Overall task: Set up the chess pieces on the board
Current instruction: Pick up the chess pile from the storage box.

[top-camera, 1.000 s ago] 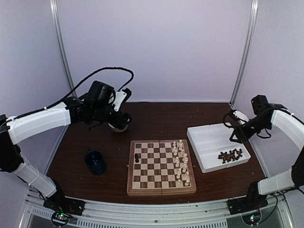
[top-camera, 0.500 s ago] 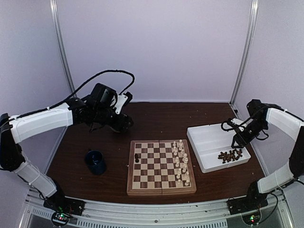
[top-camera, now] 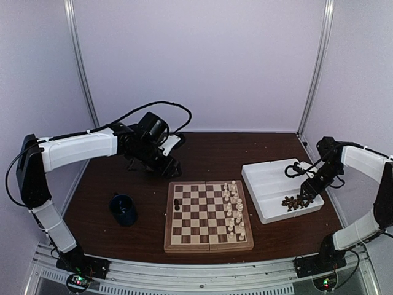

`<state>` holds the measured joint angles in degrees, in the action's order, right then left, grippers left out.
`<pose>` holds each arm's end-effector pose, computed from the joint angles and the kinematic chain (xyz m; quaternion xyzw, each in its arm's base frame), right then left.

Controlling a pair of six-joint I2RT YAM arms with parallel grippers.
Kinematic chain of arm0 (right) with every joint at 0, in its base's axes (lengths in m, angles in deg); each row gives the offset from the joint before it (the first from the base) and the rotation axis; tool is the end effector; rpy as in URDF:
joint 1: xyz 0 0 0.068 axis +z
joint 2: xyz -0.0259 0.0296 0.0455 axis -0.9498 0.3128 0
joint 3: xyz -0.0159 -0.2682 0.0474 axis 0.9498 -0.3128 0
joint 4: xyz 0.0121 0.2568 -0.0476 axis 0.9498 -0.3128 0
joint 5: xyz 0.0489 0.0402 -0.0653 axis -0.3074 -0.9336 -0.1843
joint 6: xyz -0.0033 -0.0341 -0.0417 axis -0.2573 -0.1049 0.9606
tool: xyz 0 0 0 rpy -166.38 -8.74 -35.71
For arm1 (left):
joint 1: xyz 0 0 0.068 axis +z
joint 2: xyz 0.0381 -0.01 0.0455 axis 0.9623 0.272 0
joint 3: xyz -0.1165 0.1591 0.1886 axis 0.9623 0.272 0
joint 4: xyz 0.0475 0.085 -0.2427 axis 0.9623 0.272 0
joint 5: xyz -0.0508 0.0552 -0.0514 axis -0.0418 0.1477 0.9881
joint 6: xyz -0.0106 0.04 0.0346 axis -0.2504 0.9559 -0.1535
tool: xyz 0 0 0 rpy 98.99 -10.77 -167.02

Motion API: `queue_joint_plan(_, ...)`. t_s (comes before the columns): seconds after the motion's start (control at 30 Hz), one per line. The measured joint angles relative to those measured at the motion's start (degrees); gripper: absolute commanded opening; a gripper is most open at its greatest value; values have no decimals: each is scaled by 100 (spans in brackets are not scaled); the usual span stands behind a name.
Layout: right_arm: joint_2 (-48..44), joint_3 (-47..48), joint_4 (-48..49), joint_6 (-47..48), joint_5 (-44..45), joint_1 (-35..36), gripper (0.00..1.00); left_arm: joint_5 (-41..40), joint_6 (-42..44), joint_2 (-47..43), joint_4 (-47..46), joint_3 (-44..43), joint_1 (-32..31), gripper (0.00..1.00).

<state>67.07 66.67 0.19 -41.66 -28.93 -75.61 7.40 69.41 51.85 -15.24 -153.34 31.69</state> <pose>0.2296 -0.0051 0.2155 -0.2612 0.9502 0.1089 0.1309 0.2696 -0.2525 0.2672 0.2862 0.9068 -0.1809 0.2511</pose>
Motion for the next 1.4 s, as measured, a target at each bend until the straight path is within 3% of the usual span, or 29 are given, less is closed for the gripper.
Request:
queue_joint_plan(0.3, 179, -2, 107, -120, 140, 9, 59, 529, 234, 435, 721, -614, -28, 60)
queue_joint_plan(0.63, 229, -2, 201, -282, 98, 22, 59, 400, 870, 833, 1875, -1001, -341, 58)
queue_joint_plan(0.97, 461, -2, 306, -352, 17, 35, 58, 195, 1049, 1064, 2087, -1005, -616, 57)
queue_joint_plan(1.23, 487, -4, 407, -433, 481, 35, 66, 37, 1075, 1158, 2124, -1005, -619, 60)
queue_joint_plan(1.4, 623, -2, 424, -455, 713, 35, 65, 28, 1073, 1165, 2131, -1025, -634, 60)
